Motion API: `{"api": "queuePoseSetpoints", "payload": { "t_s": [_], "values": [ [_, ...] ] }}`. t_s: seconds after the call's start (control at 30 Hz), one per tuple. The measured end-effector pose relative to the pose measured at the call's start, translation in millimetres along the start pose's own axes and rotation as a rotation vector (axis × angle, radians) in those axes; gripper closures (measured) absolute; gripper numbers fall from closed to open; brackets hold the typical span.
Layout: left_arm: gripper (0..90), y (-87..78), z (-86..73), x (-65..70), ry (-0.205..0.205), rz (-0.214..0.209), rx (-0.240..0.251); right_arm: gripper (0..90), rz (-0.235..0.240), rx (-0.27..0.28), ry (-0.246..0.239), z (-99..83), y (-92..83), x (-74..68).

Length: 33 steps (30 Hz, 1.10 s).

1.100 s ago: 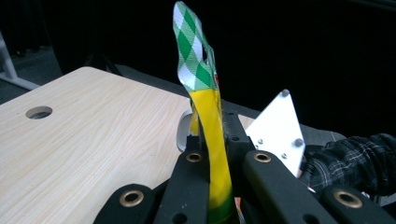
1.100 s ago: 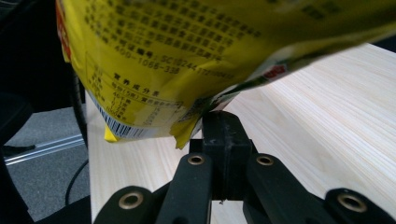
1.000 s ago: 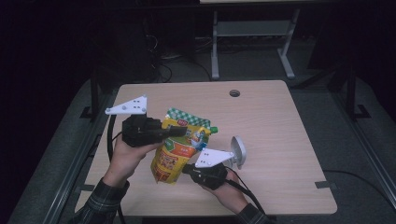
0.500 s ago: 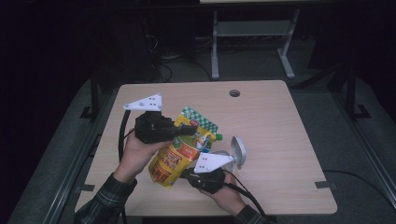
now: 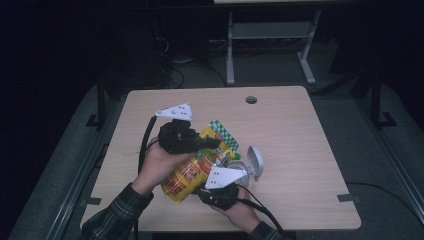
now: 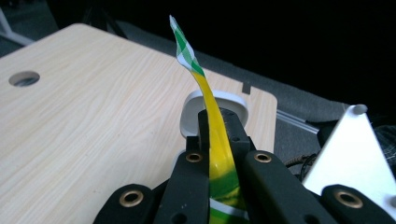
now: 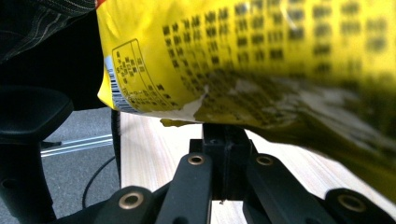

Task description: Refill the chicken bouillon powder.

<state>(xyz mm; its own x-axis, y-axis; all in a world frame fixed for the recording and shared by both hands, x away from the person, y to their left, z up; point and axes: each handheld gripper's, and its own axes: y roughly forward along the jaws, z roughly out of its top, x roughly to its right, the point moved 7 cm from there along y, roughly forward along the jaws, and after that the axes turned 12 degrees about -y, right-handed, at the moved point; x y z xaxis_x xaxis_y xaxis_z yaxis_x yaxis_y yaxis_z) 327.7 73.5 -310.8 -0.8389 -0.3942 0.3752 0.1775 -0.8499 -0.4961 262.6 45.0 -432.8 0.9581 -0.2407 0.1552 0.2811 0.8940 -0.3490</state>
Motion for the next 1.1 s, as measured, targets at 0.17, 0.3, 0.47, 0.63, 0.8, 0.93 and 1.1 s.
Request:
{"api": "queuePoseSetpoints", "payload": {
  "t_s": [0.17, 0.3, 0.47, 0.63, 0.8, 0.93, 1.1],
  "values": [
    [90.0, 8.0, -1.1, -0.4, -0.004, 0.013, -0.046, 90.0, 0.01, 0.009, 0.005, -0.6, 2.2, -0.9],
    [89.9, 11.7, -0.9, -1.9, -0.011, 0.019, -0.073, 90.0, 0.017, 0.02, 0.017, 0.9, 3.4, -2.5],
    [89.9, 17.5, -1.1, -4.4, -0.021, 0.036, -0.101, 90.0, 0.026, 0.028, 0.022, 1.3, 5.4, -1.7],
    [89.9, 20.2, -0.6, -6.1, -0.023, 0.051, -0.133, 90.0, 0.038, 0.043, 0.034, 2.2, 7.0, -1.9],
    [89.9, 22.4, -0.1, -8.3, -0.036, 0.063, -0.151, 90.0, 0.046, 0.05, 0.036, 4.0, 8.4, -2.3],
    [89.9, 25.0, -0.3, -9.6, -0.041, 0.066, -0.168, 90.0, 0.05, 0.053, 0.042, 4.2, 9.1, -2.9],
    [89.9, 27.8, 0.4, -9.9, -0.045, 0.075, -0.189, 90.0, 0.056, 0.065, 0.055, 5.0, 9.2, -3.6]
  ]
}}
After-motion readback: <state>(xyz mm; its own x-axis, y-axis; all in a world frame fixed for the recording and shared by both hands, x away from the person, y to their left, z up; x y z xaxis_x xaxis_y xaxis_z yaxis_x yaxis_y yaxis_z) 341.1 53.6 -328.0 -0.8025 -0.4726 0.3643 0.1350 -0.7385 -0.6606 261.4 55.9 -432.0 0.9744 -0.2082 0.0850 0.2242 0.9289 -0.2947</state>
